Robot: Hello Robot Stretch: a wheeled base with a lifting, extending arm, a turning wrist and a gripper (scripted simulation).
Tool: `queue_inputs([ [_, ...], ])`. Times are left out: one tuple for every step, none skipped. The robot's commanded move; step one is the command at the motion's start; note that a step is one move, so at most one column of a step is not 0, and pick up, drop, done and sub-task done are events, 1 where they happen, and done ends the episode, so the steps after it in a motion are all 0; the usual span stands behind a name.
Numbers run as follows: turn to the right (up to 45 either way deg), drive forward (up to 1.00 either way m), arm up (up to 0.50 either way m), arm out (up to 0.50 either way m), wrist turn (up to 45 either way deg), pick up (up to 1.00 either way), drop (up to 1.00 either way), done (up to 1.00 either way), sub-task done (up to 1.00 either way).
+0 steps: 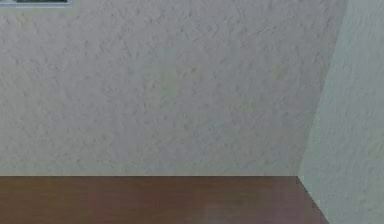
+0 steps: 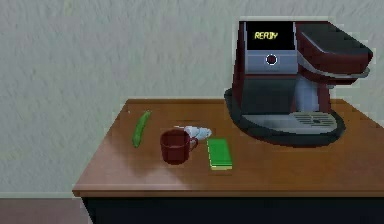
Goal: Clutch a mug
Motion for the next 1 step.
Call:
queue_inputs([
  [0.0,0.00,0.50,0.00,0.0,0.00,0.00,0.00,0.00],
])
